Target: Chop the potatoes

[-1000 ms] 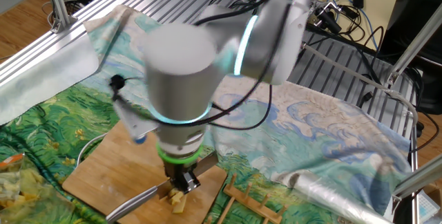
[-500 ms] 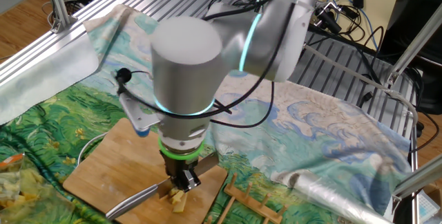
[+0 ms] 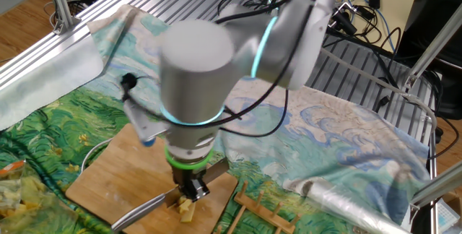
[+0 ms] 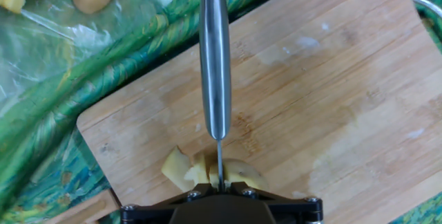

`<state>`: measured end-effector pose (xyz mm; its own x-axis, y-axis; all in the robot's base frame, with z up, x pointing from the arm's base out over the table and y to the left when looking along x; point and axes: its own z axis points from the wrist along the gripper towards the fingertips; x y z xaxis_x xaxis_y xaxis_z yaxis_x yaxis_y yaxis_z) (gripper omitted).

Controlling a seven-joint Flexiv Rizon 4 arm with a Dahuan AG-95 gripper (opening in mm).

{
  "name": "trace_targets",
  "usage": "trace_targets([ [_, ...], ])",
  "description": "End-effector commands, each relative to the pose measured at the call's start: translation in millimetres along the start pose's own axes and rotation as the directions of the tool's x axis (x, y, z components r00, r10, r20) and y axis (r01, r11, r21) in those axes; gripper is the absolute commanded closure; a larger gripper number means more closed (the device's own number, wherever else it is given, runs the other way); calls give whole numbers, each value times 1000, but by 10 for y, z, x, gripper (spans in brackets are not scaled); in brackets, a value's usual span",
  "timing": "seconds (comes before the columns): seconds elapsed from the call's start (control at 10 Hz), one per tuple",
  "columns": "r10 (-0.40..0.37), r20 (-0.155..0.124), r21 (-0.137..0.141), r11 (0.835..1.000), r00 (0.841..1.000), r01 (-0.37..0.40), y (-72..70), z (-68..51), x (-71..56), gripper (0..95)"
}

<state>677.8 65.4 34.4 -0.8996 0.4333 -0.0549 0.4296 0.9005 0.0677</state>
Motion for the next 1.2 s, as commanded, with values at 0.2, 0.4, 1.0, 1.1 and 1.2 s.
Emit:
trace_targets([
  [0.2, 17, -23, 14, 1000, 1000, -17, -19, 331, 80, 950],
  [0.4, 17, -26, 20, 1000, 1000, -16, -15, 366, 76, 950],
  [1.0, 16, -38, 27, 1000, 999, -15, -33, 312, 94, 950],
  [1.1, 17, -43, 34, 999, 999, -15, -30, 330, 98, 950],
  [1.2, 12, -38, 45, 999, 999, -10, -33, 307, 107, 950],
])
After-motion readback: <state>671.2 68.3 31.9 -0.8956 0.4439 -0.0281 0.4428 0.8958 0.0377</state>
